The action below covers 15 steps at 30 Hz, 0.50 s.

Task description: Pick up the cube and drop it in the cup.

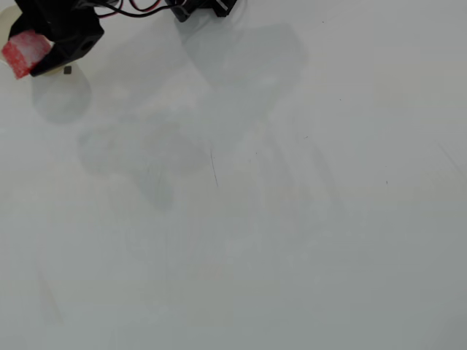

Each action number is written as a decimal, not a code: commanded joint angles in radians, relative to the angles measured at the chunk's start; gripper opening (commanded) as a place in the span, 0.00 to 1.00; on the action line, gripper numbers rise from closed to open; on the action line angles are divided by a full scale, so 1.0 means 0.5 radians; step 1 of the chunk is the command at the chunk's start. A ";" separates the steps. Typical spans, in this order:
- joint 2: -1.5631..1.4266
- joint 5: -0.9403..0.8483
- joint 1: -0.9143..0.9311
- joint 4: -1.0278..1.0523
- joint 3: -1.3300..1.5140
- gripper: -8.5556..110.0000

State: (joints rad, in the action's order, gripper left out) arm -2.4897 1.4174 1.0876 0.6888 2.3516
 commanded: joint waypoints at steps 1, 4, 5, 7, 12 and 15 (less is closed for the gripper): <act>0.083 -0.006 0.086 -0.009 -0.396 0.22; 0.181 -0.006 0.135 -0.009 -0.485 0.22; 0.209 -0.006 0.147 -0.009 -0.506 0.21; 0.255 -0.006 0.175 -0.009 -0.531 0.21; 0.368 -0.015 0.230 0.006 -0.583 0.21; 0.454 -0.015 0.261 0.037 -0.635 0.21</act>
State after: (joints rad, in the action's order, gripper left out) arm -2.2642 1.4174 1.2011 0.7010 2.2181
